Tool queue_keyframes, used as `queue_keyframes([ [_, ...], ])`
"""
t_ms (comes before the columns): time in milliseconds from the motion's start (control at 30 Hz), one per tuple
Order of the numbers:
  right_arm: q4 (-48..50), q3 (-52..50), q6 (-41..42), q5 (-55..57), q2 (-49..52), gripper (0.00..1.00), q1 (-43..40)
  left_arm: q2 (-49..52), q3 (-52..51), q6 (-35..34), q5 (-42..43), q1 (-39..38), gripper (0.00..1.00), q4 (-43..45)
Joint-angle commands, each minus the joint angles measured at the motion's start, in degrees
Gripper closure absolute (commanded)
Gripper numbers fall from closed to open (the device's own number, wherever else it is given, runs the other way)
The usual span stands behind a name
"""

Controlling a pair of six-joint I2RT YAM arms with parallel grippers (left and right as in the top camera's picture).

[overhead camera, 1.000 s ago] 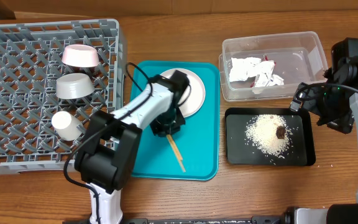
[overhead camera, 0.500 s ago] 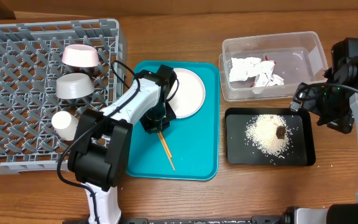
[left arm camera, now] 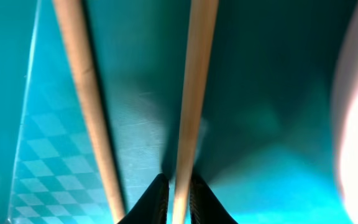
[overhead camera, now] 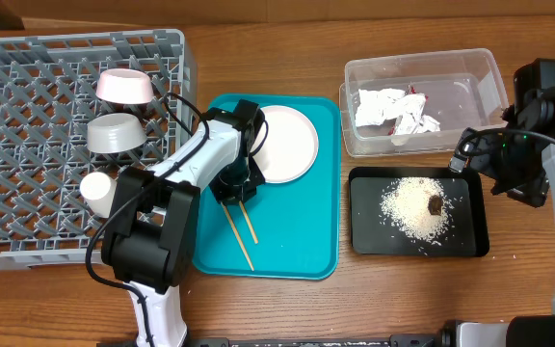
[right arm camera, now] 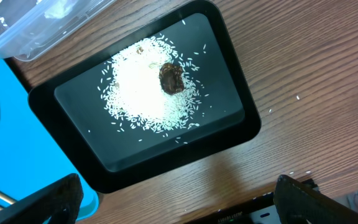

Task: Sort waste into correct bins and load items into the dishwasher
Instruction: 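Carry one chopstick into the dish rack and release it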

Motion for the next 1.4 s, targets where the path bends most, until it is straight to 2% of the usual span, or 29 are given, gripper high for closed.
queue_keyframes([
  [0,0.15,1.38,-0.02,0.74,-0.66,0.0,-0.11,1.22,-2.43,0.74,-1.42,0.31,0.8,1.11],
  [100,0.17,1.38,-0.02,0.74,-0.66,0.0,-0.11,1.22,-3.06,0.76,-1.66,0.48,0.81,1.66],
  [200,0.09,1.38,-0.02,0.72,-0.66,0.0,-0.11,1.22,-3.04,1.11,-1.62,0.68,0.95,1.68],
  [233,0.09,1.38,-0.02,0.74,-0.63,0.0,-0.11,1.2,-2.95,1.22,-1.68,0.79,0.96,1.68],
  [433,-0.04,1.38,-0.02,0.72,-0.66,0.0,-0.11,0.39,-0.28,5.86,-1.57,2.54,0.96,0.81],
  [633,-0.07,1.38,-0.02,0.74,-0.66,0.0,-0.11,-3.87,7.89,13.99,-1.97,4.31,0.96,-3.23],
  [733,-0.07,1.38,-0.02,0.74,-0.63,0.0,-0.11,-7.96,11.76,16.68,-4.52,5.51,0.96,-5.6],
  [800,0.0,1.38,-0.02,0.74,-0.66,0.0,-0.11,-11.26,13.86,21.18,-6.34,6.67,0.96,-6.75],
  [1000,0.11,1.38,-0.02,0.74,-0.66,0.0,-0.11,-16.52,15.15,28.22,-12.26,11.28,0.96,-7.91],
  [1233,0.09,1.38,-0.02,0.72,-0.66,0.0,-0.11,-14.38,14.86,33.59,-12.35,17.4,0.96,-7.13],
  [1367,0.09,1.38,-0.02,0.72,-0.66,0.0,-0.11,-11.02,14.86,34.23,-12.35,19.12,0.96,-6.86],
])
